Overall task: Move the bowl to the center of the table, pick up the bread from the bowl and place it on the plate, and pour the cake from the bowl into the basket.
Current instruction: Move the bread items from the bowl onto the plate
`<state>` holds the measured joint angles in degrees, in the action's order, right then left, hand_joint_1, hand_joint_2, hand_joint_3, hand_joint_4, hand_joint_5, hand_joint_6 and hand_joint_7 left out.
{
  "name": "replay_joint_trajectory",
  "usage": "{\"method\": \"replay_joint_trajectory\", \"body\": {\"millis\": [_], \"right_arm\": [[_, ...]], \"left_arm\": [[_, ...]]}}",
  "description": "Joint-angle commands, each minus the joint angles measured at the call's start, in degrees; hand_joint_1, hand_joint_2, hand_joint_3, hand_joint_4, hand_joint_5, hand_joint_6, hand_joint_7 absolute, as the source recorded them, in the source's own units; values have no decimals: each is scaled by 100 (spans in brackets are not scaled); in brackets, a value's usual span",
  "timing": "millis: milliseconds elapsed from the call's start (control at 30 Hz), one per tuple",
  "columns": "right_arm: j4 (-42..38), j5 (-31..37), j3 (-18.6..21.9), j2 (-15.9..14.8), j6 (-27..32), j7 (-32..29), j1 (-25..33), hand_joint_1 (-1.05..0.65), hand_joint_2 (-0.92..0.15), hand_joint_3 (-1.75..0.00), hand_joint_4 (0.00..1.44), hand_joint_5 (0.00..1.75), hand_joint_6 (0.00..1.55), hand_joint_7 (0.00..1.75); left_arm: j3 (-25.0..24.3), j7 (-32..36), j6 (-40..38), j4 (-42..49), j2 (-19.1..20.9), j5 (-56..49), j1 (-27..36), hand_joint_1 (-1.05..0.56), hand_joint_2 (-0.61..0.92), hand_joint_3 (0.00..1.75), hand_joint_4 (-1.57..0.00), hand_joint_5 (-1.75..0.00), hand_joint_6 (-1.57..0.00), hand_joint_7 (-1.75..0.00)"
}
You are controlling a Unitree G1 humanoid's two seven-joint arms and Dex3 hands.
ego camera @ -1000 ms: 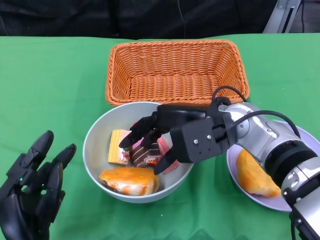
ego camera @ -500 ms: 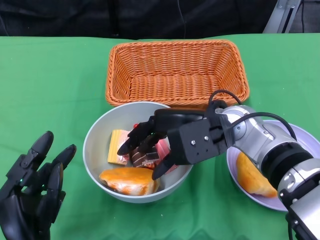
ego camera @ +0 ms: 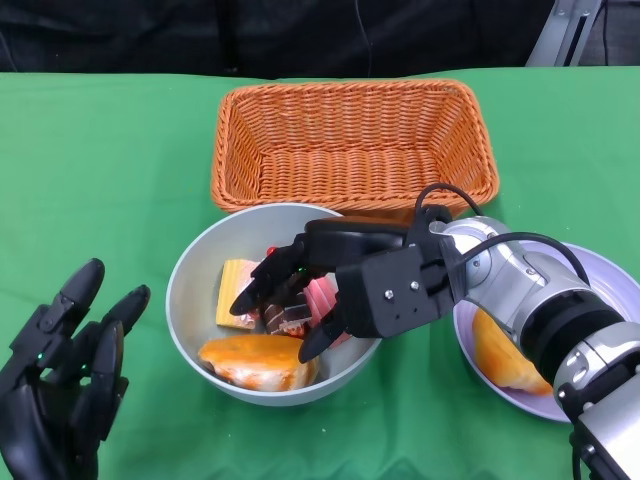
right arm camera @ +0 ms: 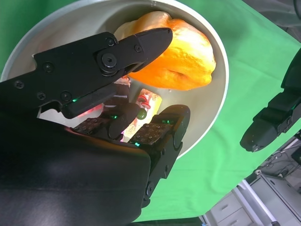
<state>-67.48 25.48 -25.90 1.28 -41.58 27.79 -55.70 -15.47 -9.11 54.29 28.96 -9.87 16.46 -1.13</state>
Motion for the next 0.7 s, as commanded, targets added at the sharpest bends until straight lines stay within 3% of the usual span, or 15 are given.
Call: {"method": "replay_joint_trajectory", "body": {"millis": [33, 300, 700], "right_arm": [[30, -96, 53, -35, -47, 84, 53, -59, -78, 0, 79, 6, 72, 1], [179, -423, 204, -87, -46, 534, 87, -52, -76, 0, 80, 5, 74, 1], [472, -614, 287, -266, -90, 1138, 191, -61, -78, 0, 79, 4, 72, 0]], "left_arm": [[-40, 17, 106, 64, 58, 67, -16, -49, 92, 31, -100, -1, -86, -1], [-71, 59, 134, 62, 47, 60, -31, -50, 92, 30, -100, -1, -86, 0], [-72, 55, 136, 35, 73, 25, 2, -49, 92, 30, -98, 0, -85, 0]]}}
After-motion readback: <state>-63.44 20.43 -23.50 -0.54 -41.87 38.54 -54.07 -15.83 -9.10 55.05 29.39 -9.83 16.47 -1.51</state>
